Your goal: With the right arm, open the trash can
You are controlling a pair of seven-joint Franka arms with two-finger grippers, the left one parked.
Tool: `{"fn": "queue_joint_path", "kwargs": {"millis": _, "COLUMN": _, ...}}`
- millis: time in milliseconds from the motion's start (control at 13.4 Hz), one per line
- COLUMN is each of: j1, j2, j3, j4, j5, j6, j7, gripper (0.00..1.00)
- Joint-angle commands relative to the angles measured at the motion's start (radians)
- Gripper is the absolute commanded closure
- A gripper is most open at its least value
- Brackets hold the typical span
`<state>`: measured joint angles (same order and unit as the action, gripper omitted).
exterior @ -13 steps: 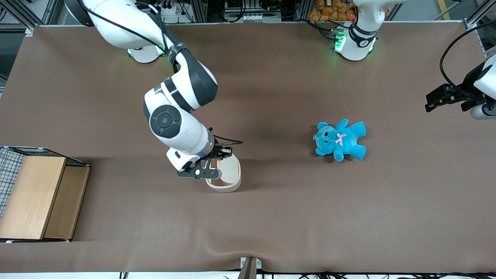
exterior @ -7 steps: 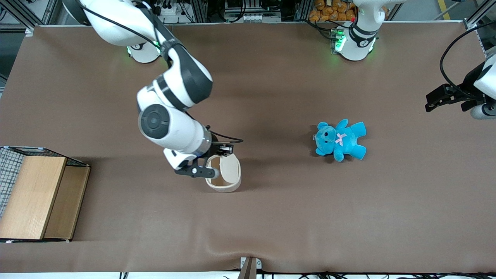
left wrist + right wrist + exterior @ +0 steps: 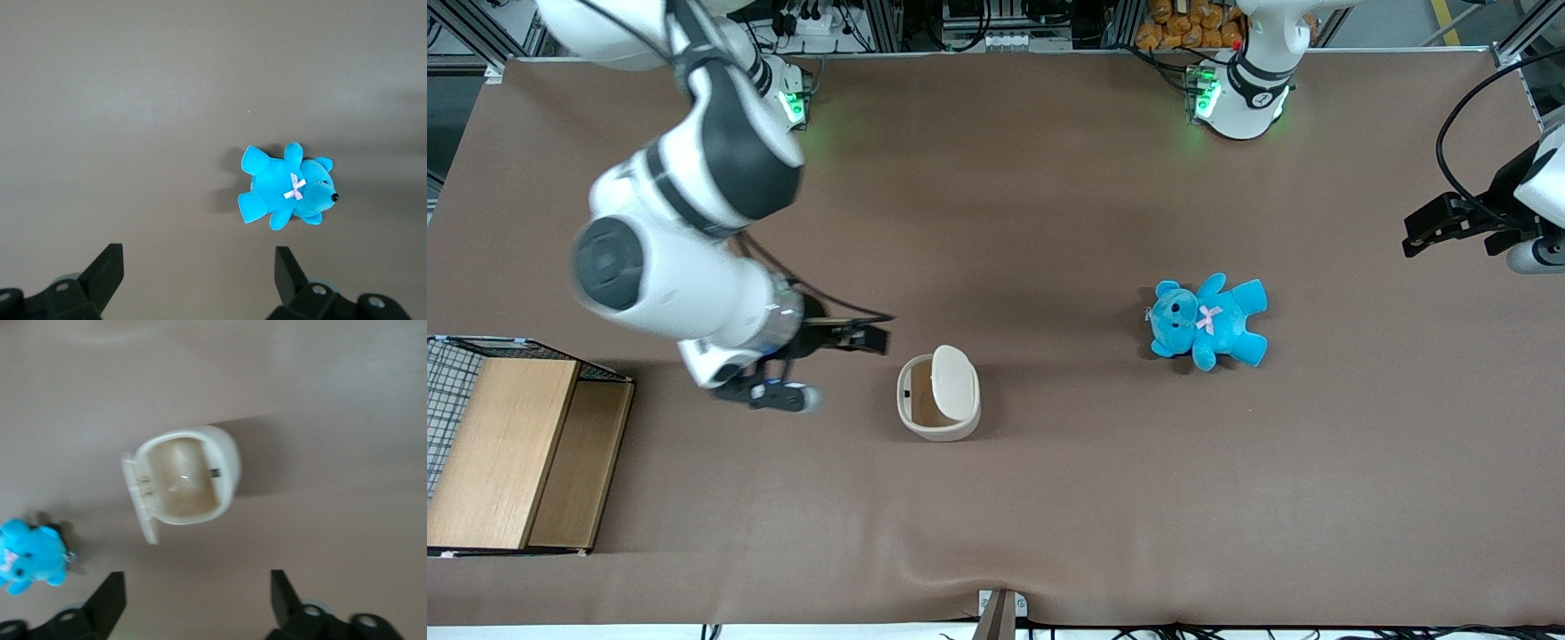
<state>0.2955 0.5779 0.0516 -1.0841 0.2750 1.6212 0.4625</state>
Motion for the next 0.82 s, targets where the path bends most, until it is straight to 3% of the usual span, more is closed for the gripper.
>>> {"fn": "queue_joint_path", "kwargs": {"millis": 0, "j1": -0.117, "j2": -0.026, "j3": 0.011, "j4": -0.025, "j5": 0.024, "j6": -0.056, "j7": -0.166, "gripper": 0.00}}
{"fn": "queue_joint_path", "kwargs": {"millis": 224, "j1": -0.180, "j2": -0.027, "j3": 0.008, "j4": -0.026, "j5": 0.006, "j6": -0.104, "j7": -0.257, "gripper": 0.00}}
{"fn": "queue_joint_path", "kwargs": {"millis": 522, "j1": -0.222, "j2": -0.064, "j3": 0.010, "j4": -0.046, "j5": -0.114, "j6": -0.113, "j7": -0.260, "gripper": 0.00}}
{"fn": "queue_joint_path", "kwargs": {"millis": 746, "j1": -0.237, "j2": -0.157, "j3": 0.010, "j4": -0.127, "j5": -0.138, "j6": -0.118, "j7": -0.294, "gripper": 0.00}}
